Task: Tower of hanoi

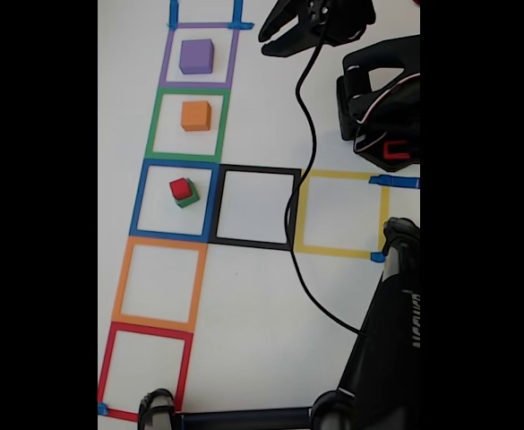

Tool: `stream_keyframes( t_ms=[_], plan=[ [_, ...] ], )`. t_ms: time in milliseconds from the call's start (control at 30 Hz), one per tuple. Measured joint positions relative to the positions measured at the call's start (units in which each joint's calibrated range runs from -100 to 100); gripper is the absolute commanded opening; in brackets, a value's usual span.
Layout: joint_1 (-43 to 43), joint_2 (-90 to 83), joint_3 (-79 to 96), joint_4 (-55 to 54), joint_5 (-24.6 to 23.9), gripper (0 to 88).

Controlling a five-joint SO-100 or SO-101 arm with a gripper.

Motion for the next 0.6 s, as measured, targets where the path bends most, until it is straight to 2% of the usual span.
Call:
stream_keyframes(
  t_ms=[300, 467, 600],
  plan=[
    [-5.15, -6.67, 22.49, -14.59, 0.0, 4.8],
    [-5.38, -7.51, 35.68, -28.05, 0.0, 16.8],
    [-4.8, -5.49, 47.28, -43.45, 0.0, 24.9]
  ],
)
